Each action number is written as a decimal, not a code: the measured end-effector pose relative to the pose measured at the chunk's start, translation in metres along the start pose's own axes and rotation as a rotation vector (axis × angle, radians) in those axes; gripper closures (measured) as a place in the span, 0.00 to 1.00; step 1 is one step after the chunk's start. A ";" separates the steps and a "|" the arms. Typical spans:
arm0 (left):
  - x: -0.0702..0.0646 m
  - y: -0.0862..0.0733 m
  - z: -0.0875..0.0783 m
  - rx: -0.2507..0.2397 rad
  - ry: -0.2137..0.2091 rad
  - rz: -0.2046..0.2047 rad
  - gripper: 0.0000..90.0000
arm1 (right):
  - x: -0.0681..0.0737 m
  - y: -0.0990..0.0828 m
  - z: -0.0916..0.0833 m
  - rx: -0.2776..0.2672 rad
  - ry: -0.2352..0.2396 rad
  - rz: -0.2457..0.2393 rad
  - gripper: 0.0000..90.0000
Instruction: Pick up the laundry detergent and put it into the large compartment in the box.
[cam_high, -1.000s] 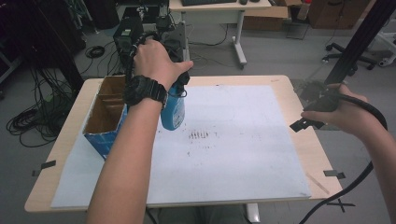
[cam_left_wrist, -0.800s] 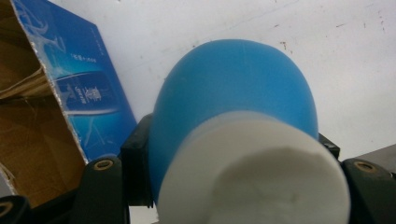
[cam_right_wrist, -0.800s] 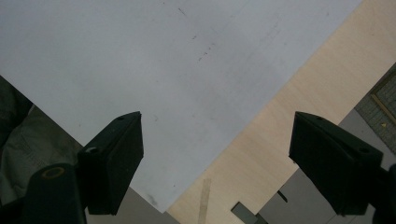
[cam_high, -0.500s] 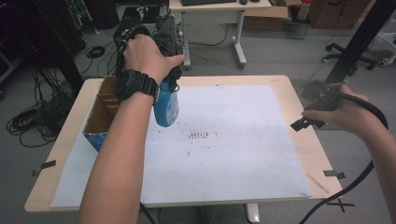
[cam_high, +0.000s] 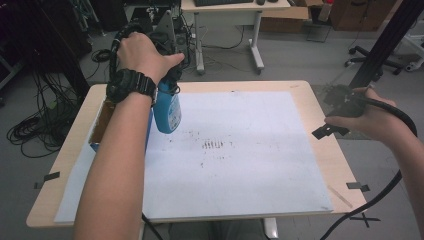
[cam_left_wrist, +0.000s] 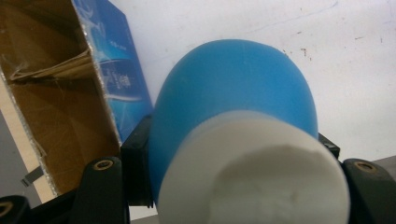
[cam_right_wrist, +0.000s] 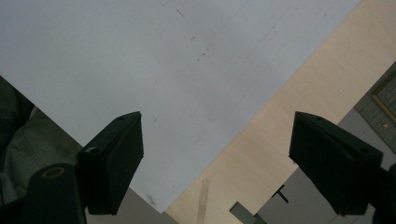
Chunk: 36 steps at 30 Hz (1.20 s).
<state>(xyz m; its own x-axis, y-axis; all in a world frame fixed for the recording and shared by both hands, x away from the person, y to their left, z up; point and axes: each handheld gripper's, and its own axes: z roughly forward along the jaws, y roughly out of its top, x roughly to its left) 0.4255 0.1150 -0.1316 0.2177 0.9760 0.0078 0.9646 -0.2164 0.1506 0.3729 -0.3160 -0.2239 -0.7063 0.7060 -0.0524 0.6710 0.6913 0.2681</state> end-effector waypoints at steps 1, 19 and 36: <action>0.001 0.000 -0.001 -0.001 0.001 -0.004 0.42 | -0.001 0.000 0.000 -0.002 0.001 -0.002 0.20; 0.039 -0.011 -0.013 -0.025 0.018 -0.083 0.42 | -0.006 0.001 0.002 0.007 0.001 0.009 0.20; 0.082 -0.024 -0.022 -0.039 0.044 -0.176 0.42 | -0.005 0.004 0.005 0.016 0.000 0.010 0.20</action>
<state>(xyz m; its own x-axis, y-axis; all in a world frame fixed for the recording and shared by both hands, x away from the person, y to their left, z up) 0.4164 0.2005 -0.1129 0.0383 0.9990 0.0210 0.9807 -0.0416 0.1912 0.3803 -0.3160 -0.2270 -0.6995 0.7129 -0.0496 0.6816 0.6865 0.2533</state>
